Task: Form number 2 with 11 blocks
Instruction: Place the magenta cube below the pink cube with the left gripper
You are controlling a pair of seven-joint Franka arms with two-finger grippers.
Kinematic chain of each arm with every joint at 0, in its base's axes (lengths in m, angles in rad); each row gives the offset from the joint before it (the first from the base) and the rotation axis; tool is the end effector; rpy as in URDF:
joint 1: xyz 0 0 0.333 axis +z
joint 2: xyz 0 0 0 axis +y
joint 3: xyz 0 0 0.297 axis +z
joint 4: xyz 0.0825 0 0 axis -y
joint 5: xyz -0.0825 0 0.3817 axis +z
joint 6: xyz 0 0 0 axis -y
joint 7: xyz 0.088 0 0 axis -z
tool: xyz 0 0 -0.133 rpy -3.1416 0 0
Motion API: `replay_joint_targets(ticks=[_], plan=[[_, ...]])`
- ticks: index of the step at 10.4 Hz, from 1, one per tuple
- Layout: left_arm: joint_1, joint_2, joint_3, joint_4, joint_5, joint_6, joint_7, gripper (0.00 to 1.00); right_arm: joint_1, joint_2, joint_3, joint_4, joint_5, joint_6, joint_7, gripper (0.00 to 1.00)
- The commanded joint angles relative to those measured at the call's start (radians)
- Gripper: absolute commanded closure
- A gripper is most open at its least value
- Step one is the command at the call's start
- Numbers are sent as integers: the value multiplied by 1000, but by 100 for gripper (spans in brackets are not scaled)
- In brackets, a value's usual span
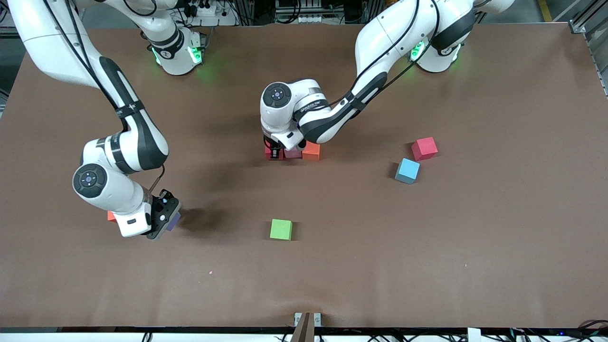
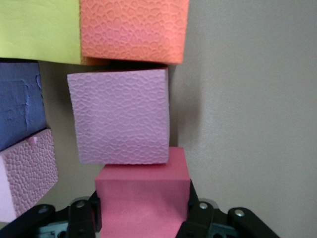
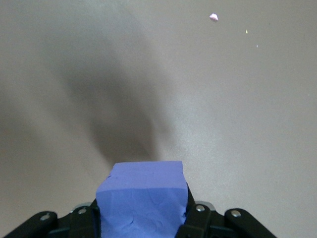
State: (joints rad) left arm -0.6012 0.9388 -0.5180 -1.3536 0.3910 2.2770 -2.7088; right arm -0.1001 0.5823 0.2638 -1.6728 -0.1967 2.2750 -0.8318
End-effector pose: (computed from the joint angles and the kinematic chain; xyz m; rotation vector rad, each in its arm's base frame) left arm 0.3991 -0.6138 0.1762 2.1851 2.1471 -0.1932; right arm 0.6673 0.0867 0.2383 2.6778 1.5964 0.0607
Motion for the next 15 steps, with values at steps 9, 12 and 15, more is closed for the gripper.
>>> replay_joint_targets(ticks=[9,12,15], plan=[[-28,15,13,16,-18,-13,95,64,-30,-49,5,-51,5,6,-27,77],[-29,17,13,1,-18,-30,100,64,-27,-50,5,-53,8,6,-56,77],[-29,17,13,-5,-23,-42,116,64,-26,-45,5,-51,11,6,-61,77]])
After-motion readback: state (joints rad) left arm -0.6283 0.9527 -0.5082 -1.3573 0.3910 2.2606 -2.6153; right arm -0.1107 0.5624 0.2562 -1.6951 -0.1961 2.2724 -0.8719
